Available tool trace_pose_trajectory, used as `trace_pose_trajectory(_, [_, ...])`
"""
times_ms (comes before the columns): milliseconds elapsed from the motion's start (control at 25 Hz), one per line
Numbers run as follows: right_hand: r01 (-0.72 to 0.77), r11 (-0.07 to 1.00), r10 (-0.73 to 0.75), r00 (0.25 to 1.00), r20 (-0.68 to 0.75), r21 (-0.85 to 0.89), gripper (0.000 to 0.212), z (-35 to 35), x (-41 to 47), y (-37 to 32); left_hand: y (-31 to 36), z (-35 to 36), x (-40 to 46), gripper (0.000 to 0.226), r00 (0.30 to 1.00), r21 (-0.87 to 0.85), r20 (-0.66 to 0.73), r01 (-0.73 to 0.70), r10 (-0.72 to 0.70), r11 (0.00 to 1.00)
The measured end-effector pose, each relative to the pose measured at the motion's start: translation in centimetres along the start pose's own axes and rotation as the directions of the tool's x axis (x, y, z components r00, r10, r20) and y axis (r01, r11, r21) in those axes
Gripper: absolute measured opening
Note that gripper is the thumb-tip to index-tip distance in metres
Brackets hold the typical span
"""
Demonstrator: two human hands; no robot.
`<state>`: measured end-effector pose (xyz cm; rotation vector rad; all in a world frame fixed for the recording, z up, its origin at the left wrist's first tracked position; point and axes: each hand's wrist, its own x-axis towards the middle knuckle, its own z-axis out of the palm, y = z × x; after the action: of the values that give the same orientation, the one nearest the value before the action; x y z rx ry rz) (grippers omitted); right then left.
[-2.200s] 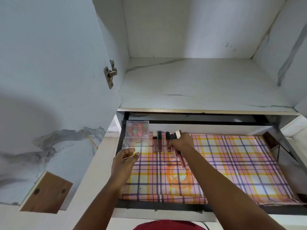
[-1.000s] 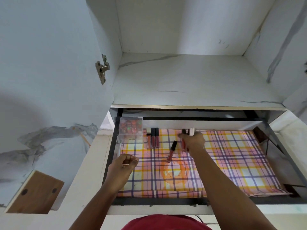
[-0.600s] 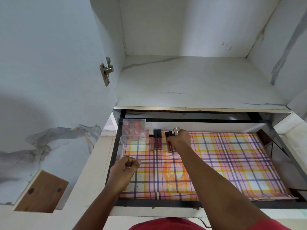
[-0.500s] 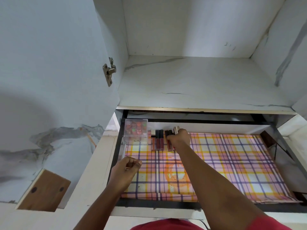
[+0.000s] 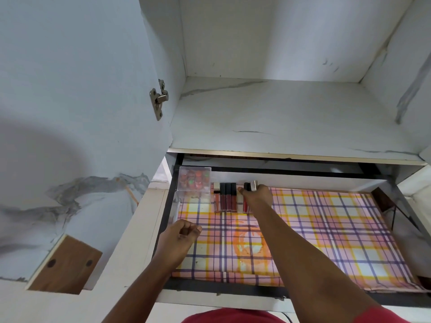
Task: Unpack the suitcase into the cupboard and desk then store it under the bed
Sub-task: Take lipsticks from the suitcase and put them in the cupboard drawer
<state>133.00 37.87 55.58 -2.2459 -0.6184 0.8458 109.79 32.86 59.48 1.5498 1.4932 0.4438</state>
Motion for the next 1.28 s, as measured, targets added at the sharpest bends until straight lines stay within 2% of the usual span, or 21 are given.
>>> trace_pose_trajectory(120, [-0.020, 1.000, 0.019, 0.999, 0.035, 0.017, 0.033, 0.0, 0.1, -0.1, -0.1, 0.0, 0.0, 0.008, 1.000, 0.000, 0.010, -0.004, 0.004, 1.000])
trace_pose_trajectory(400, [-0.092, 0.978, 0.083, 0.995, 0.055, 0.187, 0.030, -0.1, 0.4, 0.5, -0.2, 0.2, 0.4, 0.012, 0.999, 0.029, 0.032, -0.027, 0.026, 0.999])
trace_pose_trajectory(560, [-0.123, 0.938, 0.086, 0.988, 0.127, 0.325, 0.018, -0.5, 0.2, 0.2, 0.6, 1.1, 1.5, 0.009, 0.992, 0.131, 0.089, -0.104, 0.093, 0.986])
trace_pose_trajectory(640, [-0.160, 0.923, 0.102, 0.979, 0.179, 0.350, 0.016, -0.9, 0.5, 0.4, 0.9, 2.0, 2.9, 0.015, 0.988, 0.218, 0.094, -0.143, 0.125, 0.965])
trace_pose_trajectory(760, [-0.131, 0.956, 0.075, 0.975, 0.210, 0.264, 0.019, -1.4, 0.8, 0.3, 1.0, 3.5, 5.0, 0.025, 0.983, 0.436, 0.052, -0.183, 0.178, 0.881])
trace_pose_trajectory(840, [-0.063, 0.984, 0.035, 0.985, 0.168, 0.166, 0.014, -1.6, 1.1, 0.1, 0.9, 4.5, 5.7, 0.019, 0.981, 0.571, 0.036, -0.176, 0.190, 0.802])
trace_pose_trajectory(920, [0.009, 0.999, -0.013, 0.995, 0.102, 0.038, 0.008, -1.7, 1.3, 0.1, 0.8, 5.2, 6.3, 0.018, 0.983, 0.618, 0.009, -0.150, 0.183, 0.772])
trace_pose_trajectory(960, [0.027, 0.999, -0.026, 0.996, 0.080, -0.020, 0.016, -1.6, 1.3, 0.2, 0.7, 5.5, 6.6, 0.019, 0.982, 0.623, 0.004, -0.148, 0.187, 0.768])
trace_pose_trajectory(1040, [0.031, 0.998, -0.028, 0.998, 0.050, -0.057, 0.025, -1.2, 1.5, 0.5, 0.4, 6.1, 6.9, 0.022, 0.973, 0.626, 0.017, -0.189, 0.229, 0.756])
trace_pose_trajectory(1080, [0.037, 0.998, -0.034, 0.998, 0.047, -0.052, 0.021, -1.1, 1.4, 0.5, 0.3, 6.4, 7.0, 0.025, 0.966, 0.623, 0.026, -0.217, 0.257, 0.752])
trace_pose_trajectory(1160, [0.019, 0.999, -0.021, 0.996, 0.091, 0.027, 0.018, -0.9, 1.7, 0.6, 0.1, 6.9, 7.3, 0.027, 0.957, 0.612, 0.030, -0.246, 0.289, 0.752])
trace_pose_trajectory(1280, [-0.085, 0.966, 0.044, 0.984, 0.171, 0.243, 0.018, -1.6, 2.0, 0.9, 0.0, 7.1, 7.6, 0.020, 0.953, 0.601, 0.023, -0.254, 0.302, 0.758])
